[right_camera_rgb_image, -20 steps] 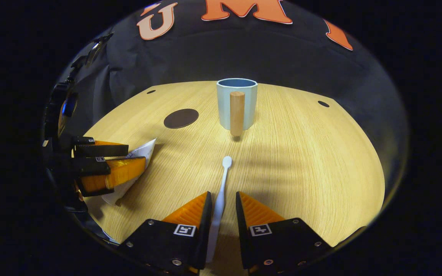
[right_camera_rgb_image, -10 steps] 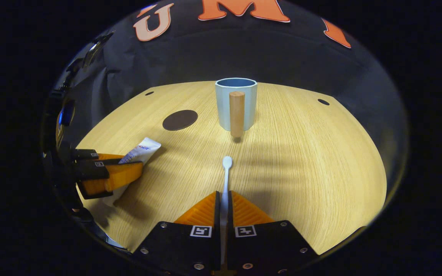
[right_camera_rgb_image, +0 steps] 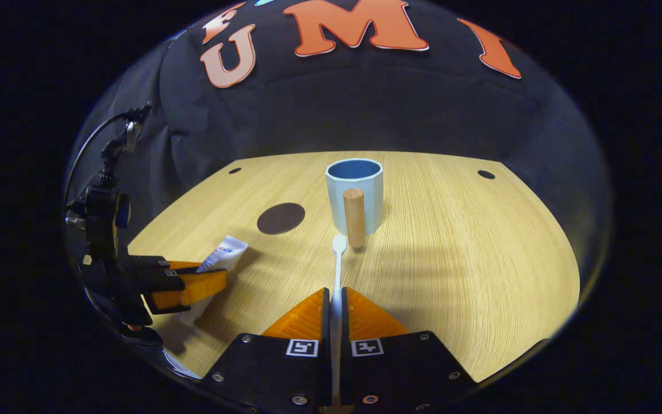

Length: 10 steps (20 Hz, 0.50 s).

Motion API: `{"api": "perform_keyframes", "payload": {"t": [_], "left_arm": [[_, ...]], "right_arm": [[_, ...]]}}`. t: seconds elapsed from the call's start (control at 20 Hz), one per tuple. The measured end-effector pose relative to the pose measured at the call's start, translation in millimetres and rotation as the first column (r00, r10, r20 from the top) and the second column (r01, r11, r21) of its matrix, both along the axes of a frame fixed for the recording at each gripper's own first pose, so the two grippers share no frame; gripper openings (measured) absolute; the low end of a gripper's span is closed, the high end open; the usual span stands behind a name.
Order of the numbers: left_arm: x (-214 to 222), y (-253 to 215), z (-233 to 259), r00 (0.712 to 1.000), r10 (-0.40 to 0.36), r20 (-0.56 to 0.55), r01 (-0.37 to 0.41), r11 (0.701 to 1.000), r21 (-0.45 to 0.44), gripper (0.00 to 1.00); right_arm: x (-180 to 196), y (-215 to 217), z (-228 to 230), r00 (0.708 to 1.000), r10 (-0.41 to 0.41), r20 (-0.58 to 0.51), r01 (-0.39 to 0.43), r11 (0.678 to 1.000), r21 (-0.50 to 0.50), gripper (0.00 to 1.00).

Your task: Put the toothbrush and toothpaste on the desktop into the cup, then pick up the cup and place it on the coaster on the desktop.

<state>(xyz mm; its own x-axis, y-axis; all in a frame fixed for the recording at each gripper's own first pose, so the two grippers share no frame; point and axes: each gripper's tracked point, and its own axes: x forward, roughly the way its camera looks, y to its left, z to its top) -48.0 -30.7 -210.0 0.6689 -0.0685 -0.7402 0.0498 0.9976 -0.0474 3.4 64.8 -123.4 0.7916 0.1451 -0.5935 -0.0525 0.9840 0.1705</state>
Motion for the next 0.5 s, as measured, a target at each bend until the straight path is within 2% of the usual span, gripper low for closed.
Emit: {"api": "perform_keyframes", "payload": {"t": [0.1, 0.35, 0.5], "left_arm": [[-0.2, 1.7, 3.9, 1.000, 0.007, 0.004, -0.007, 1.000, -0.013, 0.17], [3.3, 7.0, 13.3, 0.999, 0.015, 0.036, -0.015, 1.000, -0.012, 0.15], [5.2, 8.1, 17.0, 0.998, 0.024, 0.052, -0.023, 1.000, -0.013, 0.15]], "right_arm": [[4.1, -2.4, 18.5, 0.999, 0.004, 0.043, -0.004, 1.000, 0.000, 0.06], [26.1, -9.2, 58.3, 0.987, 0.000, 0.164, -0.002, 1.000, 0.010, 0.07], [40.6, -3.5, 80.1, 0.972, 0.027, 0.235, -0.035, 0.999, 0.032, 0.06]]}}
